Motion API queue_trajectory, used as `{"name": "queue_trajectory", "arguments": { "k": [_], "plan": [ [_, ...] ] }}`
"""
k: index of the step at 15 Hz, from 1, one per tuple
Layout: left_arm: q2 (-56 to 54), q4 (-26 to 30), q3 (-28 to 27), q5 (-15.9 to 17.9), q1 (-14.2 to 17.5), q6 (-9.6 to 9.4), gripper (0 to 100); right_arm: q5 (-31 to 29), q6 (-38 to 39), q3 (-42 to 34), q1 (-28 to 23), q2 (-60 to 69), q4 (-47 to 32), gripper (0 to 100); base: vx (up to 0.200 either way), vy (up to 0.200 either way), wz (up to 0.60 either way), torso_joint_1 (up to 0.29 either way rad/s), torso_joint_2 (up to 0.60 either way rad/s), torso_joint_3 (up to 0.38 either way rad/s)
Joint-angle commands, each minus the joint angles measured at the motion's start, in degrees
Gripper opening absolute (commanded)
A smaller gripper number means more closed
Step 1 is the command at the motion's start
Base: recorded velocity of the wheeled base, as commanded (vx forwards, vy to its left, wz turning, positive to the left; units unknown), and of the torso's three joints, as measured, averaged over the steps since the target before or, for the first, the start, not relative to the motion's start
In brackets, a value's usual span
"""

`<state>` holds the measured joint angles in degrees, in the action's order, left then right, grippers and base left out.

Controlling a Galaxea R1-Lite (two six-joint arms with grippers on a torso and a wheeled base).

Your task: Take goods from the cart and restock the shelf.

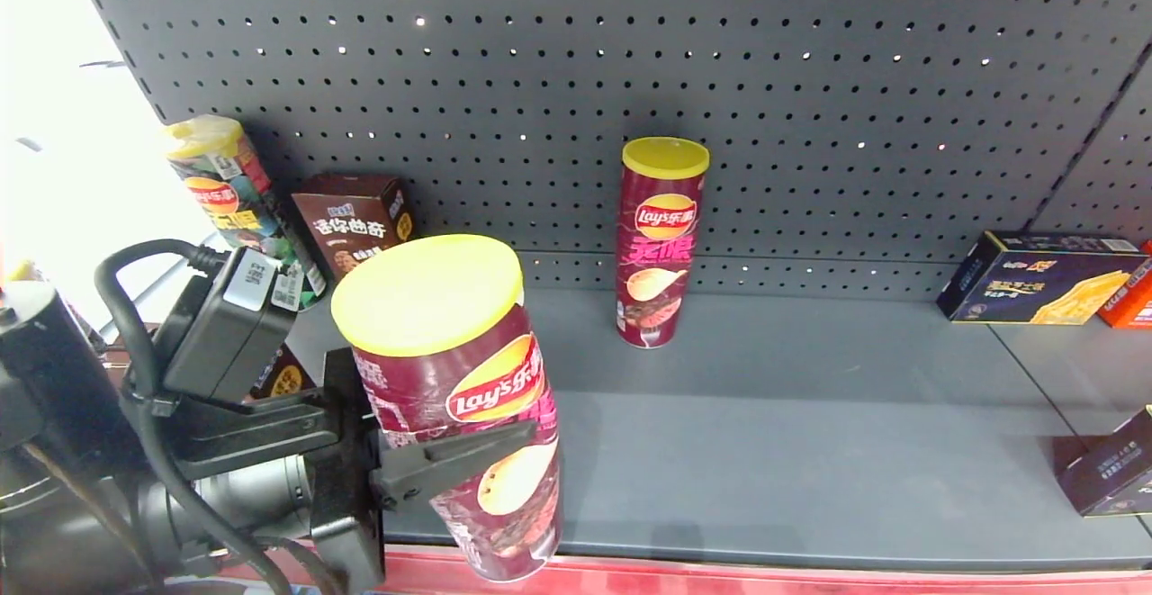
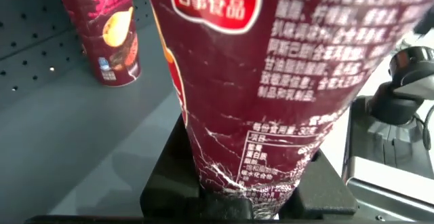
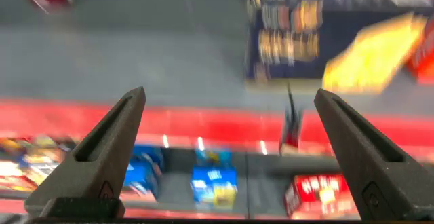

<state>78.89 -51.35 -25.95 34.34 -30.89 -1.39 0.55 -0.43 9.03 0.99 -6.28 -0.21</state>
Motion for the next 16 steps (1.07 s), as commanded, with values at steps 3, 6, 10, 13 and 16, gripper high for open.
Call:
{"name": "queue_trajectory", "arguments": {
  "k": [3, 6, 10, 13, 16],
  "plan": [
    [0.8, -0.1, -0.8, 0.2, 0.9, 0.07, 0, 4.5, -4.1, 17.6, 8.7, -32.6, 9.1, 100, 0.0, 0.0, 0.0, 0.0, 0.0, 0.0],
    [0.7, -0.2, -0.7, 0.1, 0.8, 0.07, 0, 5.0, -4.4, 19.1, 16.2, -39.5, 11.2, 100, 0.0, 0.0, 0.0, 0.0, 0.0, 0.0],
    [0.7, 0.0, -1.2, 0.1, 0.7, 0.07, 0, 5.0, -0.5, 27.8, 18.1, -51.2, 12.4, 100, 0.0, 0.0, 0.0, 0.0, 0.0, 0.0],
    [0.7, 0.1, -1.4, 0.1, 0.7, 0.07, 0, 4.8, -1.9, 30.8, 18.9, -59.1, 14.9, 100, 0.0, 0.0, 0.0, 0.0, 0.0, 0.0],
    [0.8, 0.3, -1.4, 0.1, 0.8, 0.07, 0, 8.9, -2.3, 31.0, 20.3, -69.8, 28.9, 100, 0.0, 0.0, 0.0, 0.0, 0.0, 0.0]
  ]
}}
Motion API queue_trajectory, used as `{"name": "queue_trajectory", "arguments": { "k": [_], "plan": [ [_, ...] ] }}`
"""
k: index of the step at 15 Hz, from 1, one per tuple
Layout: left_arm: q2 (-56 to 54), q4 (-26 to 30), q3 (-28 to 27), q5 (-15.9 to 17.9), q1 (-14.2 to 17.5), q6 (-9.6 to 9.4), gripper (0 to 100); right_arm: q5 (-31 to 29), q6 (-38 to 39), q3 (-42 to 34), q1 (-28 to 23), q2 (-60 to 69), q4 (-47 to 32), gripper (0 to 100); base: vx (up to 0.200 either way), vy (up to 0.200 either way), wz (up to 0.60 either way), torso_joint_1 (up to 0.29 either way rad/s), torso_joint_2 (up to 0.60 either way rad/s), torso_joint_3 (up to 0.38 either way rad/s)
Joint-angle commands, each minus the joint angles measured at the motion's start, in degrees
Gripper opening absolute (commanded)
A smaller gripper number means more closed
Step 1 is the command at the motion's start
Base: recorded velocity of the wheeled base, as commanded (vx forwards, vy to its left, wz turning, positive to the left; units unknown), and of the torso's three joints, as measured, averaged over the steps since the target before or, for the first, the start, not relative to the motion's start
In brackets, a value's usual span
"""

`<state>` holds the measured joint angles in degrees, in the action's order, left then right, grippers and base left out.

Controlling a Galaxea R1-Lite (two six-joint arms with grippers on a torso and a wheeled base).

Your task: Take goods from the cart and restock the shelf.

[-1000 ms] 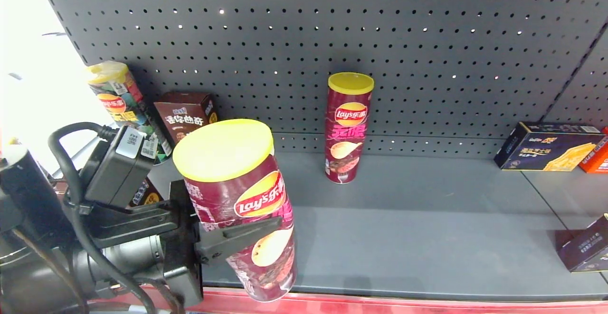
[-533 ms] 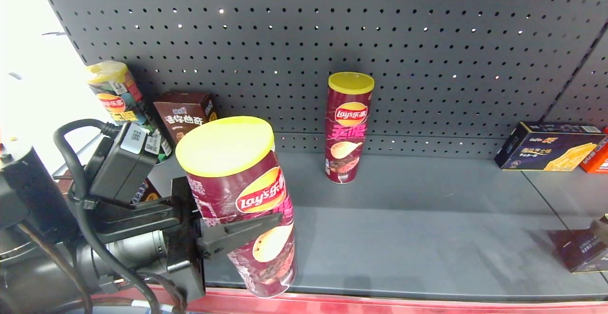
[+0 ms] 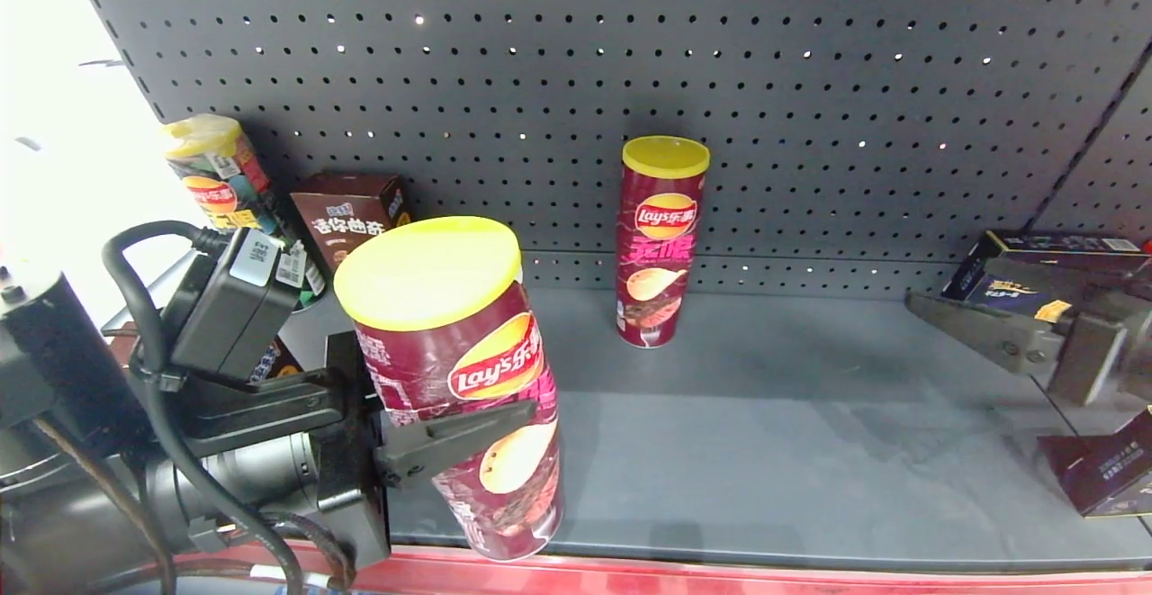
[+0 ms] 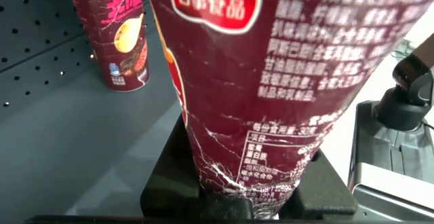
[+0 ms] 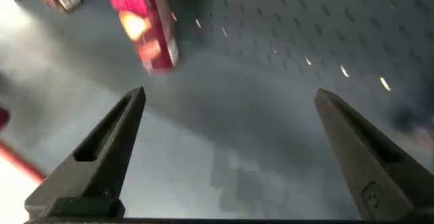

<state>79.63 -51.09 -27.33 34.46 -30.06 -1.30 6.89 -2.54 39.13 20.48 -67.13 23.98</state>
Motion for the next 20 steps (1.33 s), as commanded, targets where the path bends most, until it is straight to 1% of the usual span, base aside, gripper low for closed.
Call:
{"name": "queue_trajectory", "arguments": {
  "k": [1, 2, 3, 6, 7, 8, 9, 12, 15, 20],
  "plan": [
    [0.2, 0.1, 0.2, 0.0, 0.0, -0.01, 0, 6.8, -0.5, 1.8, 0.5, -11.8, 7.8, 100, 0.0, 0.0, 0.0, 0.0, 0.0, 0.0],
    [0.2, 0.1, 0.2, 0.0, 0.0, -0.01, 0, 7.1, -0.6, 1.8, 0.5, -12.0, 8.1, 100, 0.0, 0.0, 0.0, 0.0, 0.0, 0.0],
    [0.2, 0.1, 0.2, 0.0, 0.0, -0.01, 0, 15.1, -3.5, 5.1, -0.1, -17.7, 12.1, 100, 0.0, 0.0, 0.0, 0.0, 0.0, 0.0],
    [0.1, 0.1, 0.3, 0.0, 0.1, 0.16, 0, 25.7, -7.2, 12.8, -1.7, -23.6, 12.1, 100, 0.0, 0.0, 0.0, 0.0, 0.0, 0.0],
    [0.1, 0.1, 0.3, 0.0, 0.1, 0.43, 0, 28.4, -8.2, 14.6, -1.8, -25.0, 12.1, 100, 0.0, 0.0, 0.0, 0.0, 0.0, 0.0],
    [0.1, -0.1, 0.4, 0.0, 0.1, 1.13, 0, 30.6, -9.0, 16.6, -2.1, -26.7, 12.1, 100, 0.0, 0.0, 0.0, 0.0, 0.0, 0.0],
    [0.1, -0.3, 0.3, 0.1, 0.1, 1.57, 0, 31.7, -10.6, 18.4, -2.2, -28.7, 12.2, 100, 0.0, 0.0, 0.0, 0.0, 0.0, 0.0],
    [0.2, -0.2, 0.2, 1.0, 0.2, 1.83, 0, 34.7, -12.5, 22.7, -3.0, -33.3, 12.2, 100, 0.0, 0.0, 0.0, 0.0, 0.0, 0.0],
    [0.8, -0.3, 0.2, 1.1, 0.3, 1.83, 0, 34.9, -12.4, 27.6, -2.6, -37.3, 12.2, 100, 0.0, 0.0, 0.0, 0.0, 0.0, 0.0],
    [1.7, -0.6, -0.2, 1.1, 1.5, 1.74, 0, 36.0, -12.3, 33.2, -1.1, -43.8, 12.2, 100, 0.0, 0.0, 0.0, 0.0, 0.0, 0.0]
  ]
}}
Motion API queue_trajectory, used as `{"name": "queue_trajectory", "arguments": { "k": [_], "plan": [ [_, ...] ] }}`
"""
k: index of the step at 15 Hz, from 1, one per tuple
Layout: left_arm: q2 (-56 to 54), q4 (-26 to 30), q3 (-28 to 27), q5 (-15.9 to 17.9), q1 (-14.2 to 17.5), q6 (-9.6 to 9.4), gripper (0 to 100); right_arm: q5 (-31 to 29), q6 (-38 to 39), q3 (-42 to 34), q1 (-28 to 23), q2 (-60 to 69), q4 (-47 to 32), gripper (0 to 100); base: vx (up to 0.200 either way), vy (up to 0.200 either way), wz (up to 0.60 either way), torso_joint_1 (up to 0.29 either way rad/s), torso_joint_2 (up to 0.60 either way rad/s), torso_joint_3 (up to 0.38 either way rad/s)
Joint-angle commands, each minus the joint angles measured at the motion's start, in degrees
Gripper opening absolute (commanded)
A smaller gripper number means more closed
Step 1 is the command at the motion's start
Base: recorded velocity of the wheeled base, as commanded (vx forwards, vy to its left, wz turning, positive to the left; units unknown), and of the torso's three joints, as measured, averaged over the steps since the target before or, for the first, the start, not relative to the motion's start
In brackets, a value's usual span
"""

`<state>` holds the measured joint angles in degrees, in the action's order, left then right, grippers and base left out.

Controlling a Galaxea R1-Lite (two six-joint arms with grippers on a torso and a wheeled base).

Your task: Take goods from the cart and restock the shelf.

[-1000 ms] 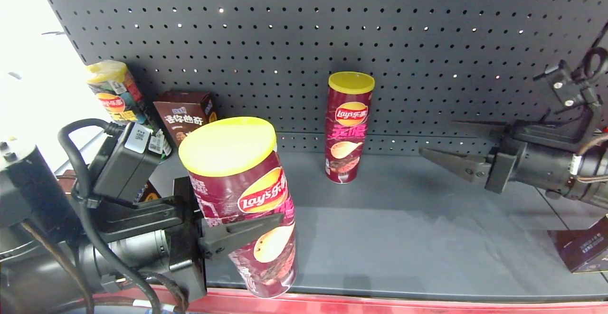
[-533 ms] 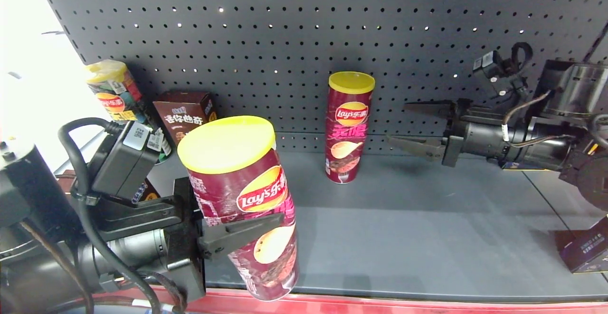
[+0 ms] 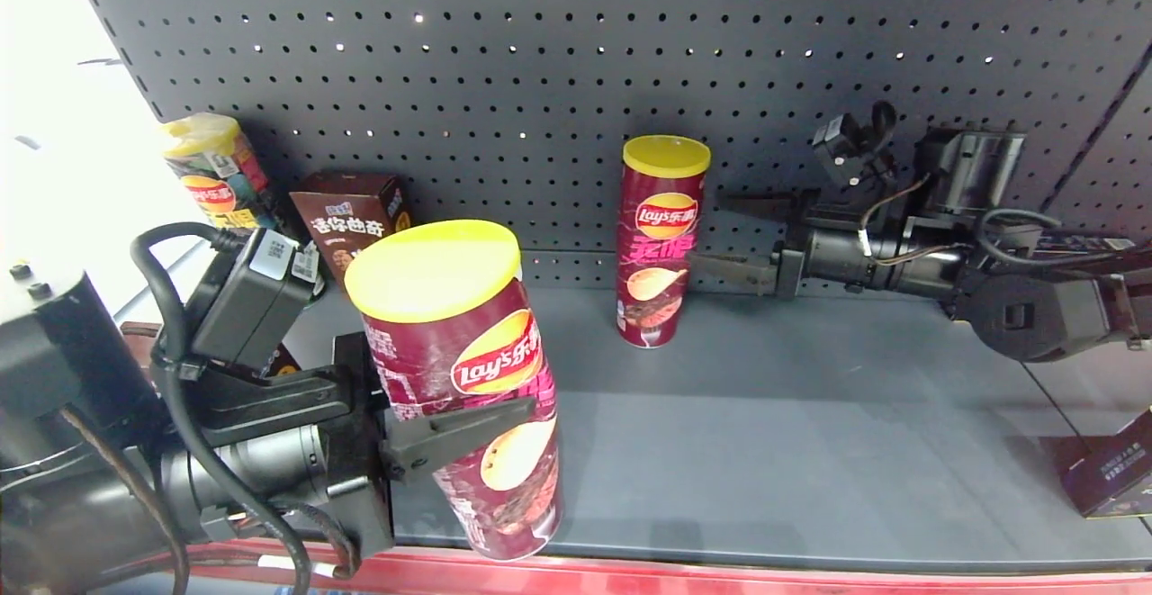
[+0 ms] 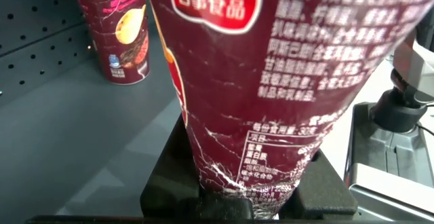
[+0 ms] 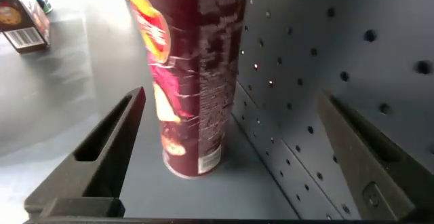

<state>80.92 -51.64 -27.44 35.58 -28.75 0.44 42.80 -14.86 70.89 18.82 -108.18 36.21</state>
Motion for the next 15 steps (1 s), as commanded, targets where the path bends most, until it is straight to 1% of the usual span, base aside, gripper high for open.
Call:
{"name": "queue_trajectory", "arguments": {
  "k": [1, 5, 7, 13, 15],
  "plan": [
    [0.4, 0.0, -0.2, 0.0, 0.4, 0.09, 0, 0.2, 0.2, 2.3, 1.2, -3.8, 0.0, 100, 0.0, 0.0, 0.0, 0.0, 0.0, 0.0],
    [0.9, 0.0, -0.1, 1.2, 2.1, 0.0, 0, 0.2, 0.3, 2.8, 3.2, -6.6, 0.4, 100, 0.0, 0.0, 0.0, 0.0, 0.0, 0.0],
    [0.9, 0.0, 0.0, 1.3, 2.6, 0.0, 0, 0.3, 0.3, 3.8, 3.9, -8.4, 0.6, 100, 0.0, 0.0, 0.0, 0.0, 0.0, 0.0],
    [1.2, 0.0, 0.2, 1.2, 2.7, 0.0, 0, 0.3, 0.3, 9.4, 4.3, -13.1, 0.4, 100, 0.0, 0.0, 0.0, 0.0, 0.0, 0.0],
    [1.1, 0.0, 0.6, 1.3, 3.4, 0.0, 0, 4.3, 0.3, 10.2, 4.3, -13.7, 0.9, 100, 0.0, 0.0, 0.0, 0.0, 0.0, 0.0]
  ]
}}
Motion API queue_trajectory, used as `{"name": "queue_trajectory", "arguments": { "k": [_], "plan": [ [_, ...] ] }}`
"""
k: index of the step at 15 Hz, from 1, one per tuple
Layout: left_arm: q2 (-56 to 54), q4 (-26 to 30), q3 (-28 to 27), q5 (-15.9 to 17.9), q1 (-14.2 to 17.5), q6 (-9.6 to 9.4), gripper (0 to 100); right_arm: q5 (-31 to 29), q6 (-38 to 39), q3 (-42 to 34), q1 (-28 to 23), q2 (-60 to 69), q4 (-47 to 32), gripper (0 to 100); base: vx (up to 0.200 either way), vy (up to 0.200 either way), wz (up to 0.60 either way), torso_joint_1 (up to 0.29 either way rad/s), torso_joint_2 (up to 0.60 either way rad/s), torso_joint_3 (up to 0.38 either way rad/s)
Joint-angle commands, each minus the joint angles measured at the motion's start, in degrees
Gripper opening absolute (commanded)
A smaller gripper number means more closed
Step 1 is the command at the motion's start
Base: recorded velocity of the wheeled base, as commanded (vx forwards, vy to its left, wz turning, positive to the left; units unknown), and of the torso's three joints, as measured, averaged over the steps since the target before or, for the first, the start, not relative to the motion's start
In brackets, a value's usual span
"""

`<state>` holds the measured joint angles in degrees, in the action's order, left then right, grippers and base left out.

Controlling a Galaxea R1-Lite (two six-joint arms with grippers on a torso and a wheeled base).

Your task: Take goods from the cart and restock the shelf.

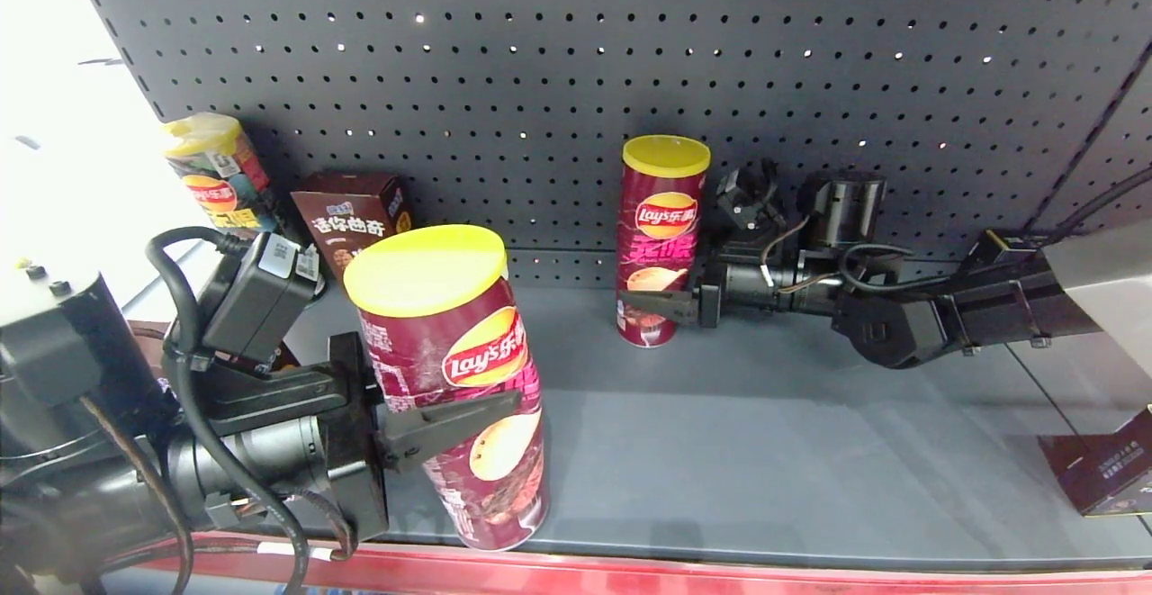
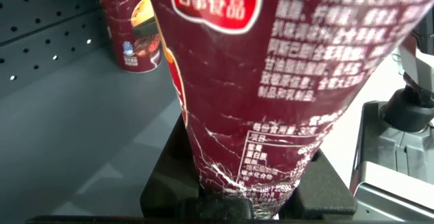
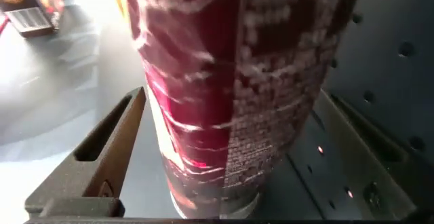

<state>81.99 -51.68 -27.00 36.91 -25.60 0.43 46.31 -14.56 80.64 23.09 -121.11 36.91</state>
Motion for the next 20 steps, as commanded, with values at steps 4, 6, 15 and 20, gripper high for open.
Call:
{"name": "queue_trajectory", "arguments": {
  "k": [4, 6, 15, 20],
  "plan": [
    [-0.1, 0.0, 0.3, 0.0, 0.2, -0.08, 0, -2.1, 0.1, -0.8, 0.6, -0.8, 0.4, 0, 0.0, 0.0, 0.0, 0.0, 0.0, 0.0],
    [-0.1, 0.0, 0.3, 0.0, 0.2, -0.08, 0, -2.1, 0.1, -0.8, 1.0, -0.4, 0.4, 0, 0.0, 0.0, 0.0, 0.0, 0.0, 0.0],
    [-0.3, -0.1, 0.1, 0.0, 0.3, -0.08, 0, -1.9, 0.9, -18.6, 4.6, 18.6, 0.8, 0, 0.0, 0.0, 0.0, 0.0, 0.0, 0.0],
    [-0.2, 0.0, -0.4, 0.0, 0.2, -0.08, 0, -2.4, 0.6, -35.5, 8.0, 28.1, 4.0, 0, 0.0, 0.0, 0.0, 0.0, 0.0, 0.0]
  ]
}}
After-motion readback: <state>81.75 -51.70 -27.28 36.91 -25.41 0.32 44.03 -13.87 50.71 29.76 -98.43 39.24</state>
